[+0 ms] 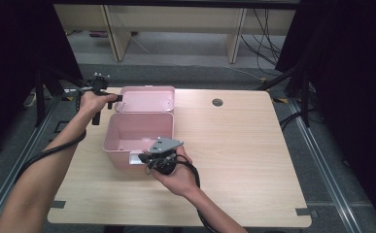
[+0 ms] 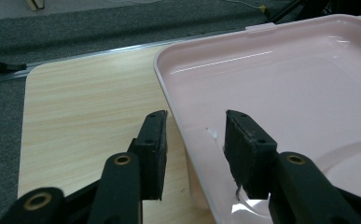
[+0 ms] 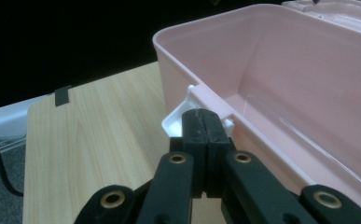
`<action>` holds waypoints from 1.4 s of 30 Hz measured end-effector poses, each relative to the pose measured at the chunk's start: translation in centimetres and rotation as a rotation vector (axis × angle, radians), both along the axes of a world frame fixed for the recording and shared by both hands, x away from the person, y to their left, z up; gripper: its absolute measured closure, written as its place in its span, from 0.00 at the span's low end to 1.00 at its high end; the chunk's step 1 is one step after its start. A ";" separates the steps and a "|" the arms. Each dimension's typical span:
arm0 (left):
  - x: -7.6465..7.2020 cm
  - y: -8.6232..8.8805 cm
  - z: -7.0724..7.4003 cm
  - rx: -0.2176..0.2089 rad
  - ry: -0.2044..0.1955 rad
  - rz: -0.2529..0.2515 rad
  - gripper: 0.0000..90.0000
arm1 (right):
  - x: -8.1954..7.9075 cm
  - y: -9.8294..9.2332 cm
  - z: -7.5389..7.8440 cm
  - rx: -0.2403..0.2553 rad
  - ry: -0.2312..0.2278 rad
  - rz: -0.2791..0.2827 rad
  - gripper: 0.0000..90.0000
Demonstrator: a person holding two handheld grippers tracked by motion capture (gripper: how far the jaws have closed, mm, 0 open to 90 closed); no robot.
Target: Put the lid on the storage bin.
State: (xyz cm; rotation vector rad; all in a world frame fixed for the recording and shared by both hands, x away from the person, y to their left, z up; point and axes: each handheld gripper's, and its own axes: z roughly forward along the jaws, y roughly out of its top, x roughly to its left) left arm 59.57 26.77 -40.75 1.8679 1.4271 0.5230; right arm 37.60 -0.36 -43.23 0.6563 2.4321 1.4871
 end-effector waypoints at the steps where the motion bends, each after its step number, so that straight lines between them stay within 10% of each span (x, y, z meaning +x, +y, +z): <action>1: 0.1 0.0 0.0 -0.002 0.000 0.003 0.65 | -0.1 0.1 0.0 -0.009 0.024 -0.004 1.00; 42: 3.2 -0.6 -1.0 0.035 0.064 0.046 0.75 | 0.8 2.0 -1.1 -0.058 -0.030 0.024 1.00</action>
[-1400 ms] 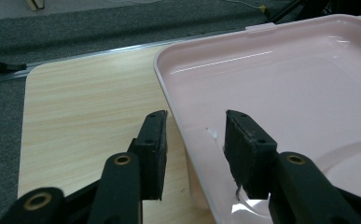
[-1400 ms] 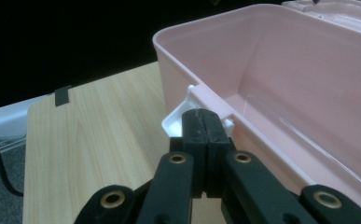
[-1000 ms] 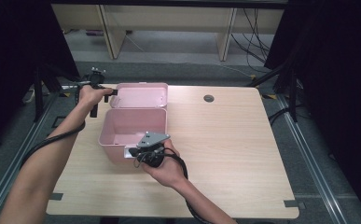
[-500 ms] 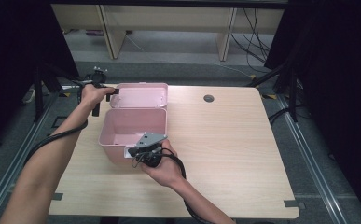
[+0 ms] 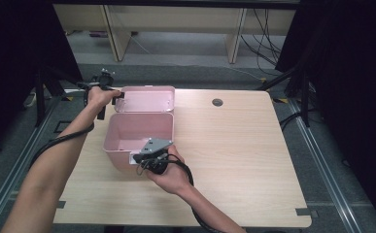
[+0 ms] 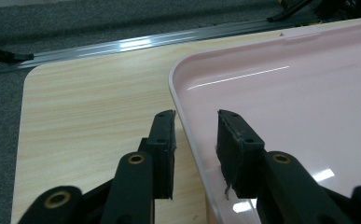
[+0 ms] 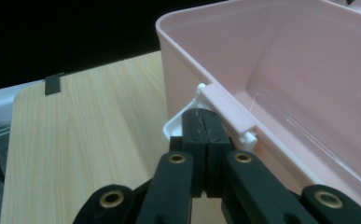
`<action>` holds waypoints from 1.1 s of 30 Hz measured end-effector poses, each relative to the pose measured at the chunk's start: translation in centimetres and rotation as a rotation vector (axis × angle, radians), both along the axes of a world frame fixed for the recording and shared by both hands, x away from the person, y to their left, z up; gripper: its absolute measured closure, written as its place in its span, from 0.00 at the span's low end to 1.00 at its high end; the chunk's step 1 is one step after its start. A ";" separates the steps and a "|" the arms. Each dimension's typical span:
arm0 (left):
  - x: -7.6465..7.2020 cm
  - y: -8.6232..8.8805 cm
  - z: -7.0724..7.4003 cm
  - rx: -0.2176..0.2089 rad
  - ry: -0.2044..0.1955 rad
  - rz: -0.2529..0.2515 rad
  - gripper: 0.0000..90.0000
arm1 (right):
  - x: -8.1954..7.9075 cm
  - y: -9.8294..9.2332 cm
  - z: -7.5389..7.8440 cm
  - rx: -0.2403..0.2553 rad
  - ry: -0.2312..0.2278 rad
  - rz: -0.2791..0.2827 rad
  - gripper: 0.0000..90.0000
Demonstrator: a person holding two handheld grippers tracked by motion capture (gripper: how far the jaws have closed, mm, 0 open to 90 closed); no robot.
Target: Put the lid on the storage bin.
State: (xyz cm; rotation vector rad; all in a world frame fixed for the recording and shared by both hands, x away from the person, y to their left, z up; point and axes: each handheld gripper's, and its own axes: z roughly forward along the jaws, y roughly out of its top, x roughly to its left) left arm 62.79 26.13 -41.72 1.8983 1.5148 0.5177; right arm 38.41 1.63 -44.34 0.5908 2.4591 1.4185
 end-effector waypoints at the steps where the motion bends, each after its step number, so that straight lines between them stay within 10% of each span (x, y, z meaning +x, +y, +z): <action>1: 0.1 0.0 -0.1 0.003 0.006 0.007 0.75 | 0.0 0.0 0.0 0.000 0.000 0.000 1.00; 16: 0.4 -0.3 -0.3 0.036 0.053 0.006 0.85 | -0.2 0.0 0.0 0.006 0.043 -0.009 1.00; 28: 0.1 -1.0 0.8 0.026 0.104 0.105 0.92 | -0.1 0.1 0.0 -0.007 0.038 -0.005 1.00; 33: 0.1 -0.8 1.0 0.027 0.059 0.085 0.93 | -0.1 0.0 0.1 -0.016 0.050 -0.003 1.00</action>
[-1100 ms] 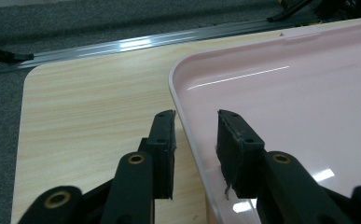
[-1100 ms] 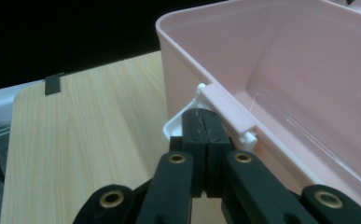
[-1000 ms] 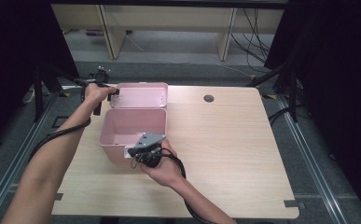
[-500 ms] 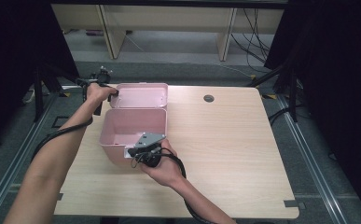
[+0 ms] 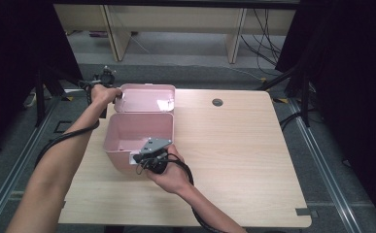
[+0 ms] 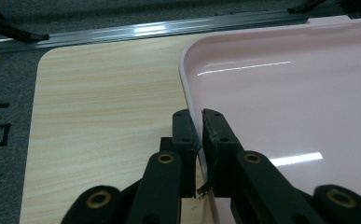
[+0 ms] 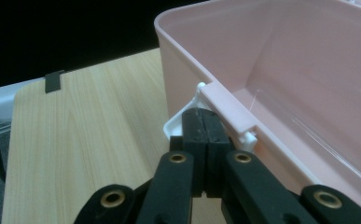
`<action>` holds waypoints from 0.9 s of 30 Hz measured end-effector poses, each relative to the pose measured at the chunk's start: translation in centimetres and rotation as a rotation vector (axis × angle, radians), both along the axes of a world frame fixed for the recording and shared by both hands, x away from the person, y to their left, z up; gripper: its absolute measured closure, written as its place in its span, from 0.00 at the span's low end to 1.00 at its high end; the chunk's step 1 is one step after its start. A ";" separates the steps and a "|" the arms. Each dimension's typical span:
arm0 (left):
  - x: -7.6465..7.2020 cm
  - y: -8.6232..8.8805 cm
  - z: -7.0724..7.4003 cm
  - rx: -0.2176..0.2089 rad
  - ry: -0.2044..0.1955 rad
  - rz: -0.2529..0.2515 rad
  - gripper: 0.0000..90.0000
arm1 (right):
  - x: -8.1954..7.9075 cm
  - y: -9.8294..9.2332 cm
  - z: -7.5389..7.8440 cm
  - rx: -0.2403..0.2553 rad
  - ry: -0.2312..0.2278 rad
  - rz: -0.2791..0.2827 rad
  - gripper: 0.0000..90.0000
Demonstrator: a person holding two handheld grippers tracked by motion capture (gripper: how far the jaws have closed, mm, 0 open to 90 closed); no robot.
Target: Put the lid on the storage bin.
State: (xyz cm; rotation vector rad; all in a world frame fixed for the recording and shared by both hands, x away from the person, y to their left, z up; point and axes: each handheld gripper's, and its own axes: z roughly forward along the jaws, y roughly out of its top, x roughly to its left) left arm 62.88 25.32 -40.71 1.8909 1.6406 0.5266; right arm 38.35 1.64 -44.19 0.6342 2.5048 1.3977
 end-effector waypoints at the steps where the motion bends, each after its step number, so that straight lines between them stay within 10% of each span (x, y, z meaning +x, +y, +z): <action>1: 0.0 0.0 -0.1 -0.010 -0.026 0.002 0.93 | 0.0 0.0 0.0 -0.001 0.003 -0.001 1.00; 27: -1.7 0.6 2.7 -0.047 -0.113 0.022 0.96 | 0.1 0.0 0.0 -0.005 -0.006 0.007 1.00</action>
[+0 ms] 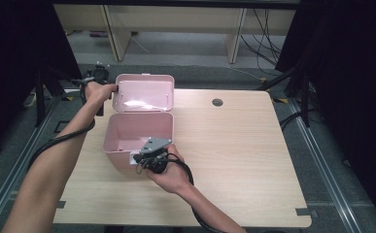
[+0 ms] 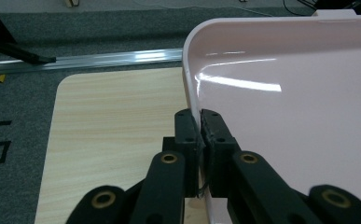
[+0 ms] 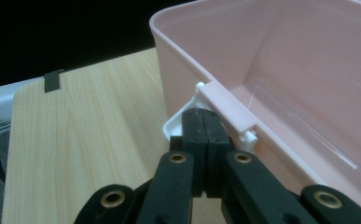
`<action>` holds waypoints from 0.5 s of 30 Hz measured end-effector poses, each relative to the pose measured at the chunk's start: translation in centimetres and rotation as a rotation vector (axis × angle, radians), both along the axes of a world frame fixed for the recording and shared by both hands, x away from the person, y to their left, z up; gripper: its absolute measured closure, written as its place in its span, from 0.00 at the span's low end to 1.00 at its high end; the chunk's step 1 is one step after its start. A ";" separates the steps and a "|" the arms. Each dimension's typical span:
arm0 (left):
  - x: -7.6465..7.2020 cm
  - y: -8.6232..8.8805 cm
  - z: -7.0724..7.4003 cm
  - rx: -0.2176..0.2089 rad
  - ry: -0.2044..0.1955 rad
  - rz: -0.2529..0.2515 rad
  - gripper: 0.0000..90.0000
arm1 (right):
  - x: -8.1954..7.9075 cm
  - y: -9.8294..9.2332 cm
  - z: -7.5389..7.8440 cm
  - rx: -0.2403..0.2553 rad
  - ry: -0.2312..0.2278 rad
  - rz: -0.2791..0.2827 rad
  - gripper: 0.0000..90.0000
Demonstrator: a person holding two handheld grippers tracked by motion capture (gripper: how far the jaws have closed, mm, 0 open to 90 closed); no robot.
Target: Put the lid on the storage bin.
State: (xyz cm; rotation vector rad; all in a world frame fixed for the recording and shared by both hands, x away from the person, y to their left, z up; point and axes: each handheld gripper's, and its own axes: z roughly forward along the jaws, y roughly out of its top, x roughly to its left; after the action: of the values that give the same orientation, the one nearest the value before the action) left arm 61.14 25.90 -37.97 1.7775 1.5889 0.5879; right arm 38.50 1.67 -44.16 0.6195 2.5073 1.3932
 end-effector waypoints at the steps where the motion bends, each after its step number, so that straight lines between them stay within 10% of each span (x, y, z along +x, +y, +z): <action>1: -0.1 0.1 0.2 0.003 -0.009 -0.007 0.96 | 0.0 0.0 0.0 -0.001 -0.003 -0.001 1.00; 15: -1.6 0.5 1.6 -0.055 -0.074 0.005 0.97 | -0.1 0.0 0.1 -0.004 0.010 -0.011 1.00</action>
State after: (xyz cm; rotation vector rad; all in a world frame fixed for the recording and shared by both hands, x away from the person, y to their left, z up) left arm 59.51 26.35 -36.40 1.6934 1.5451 0.5995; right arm 38.40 1.66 -44.09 0.6408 2.5099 1.3842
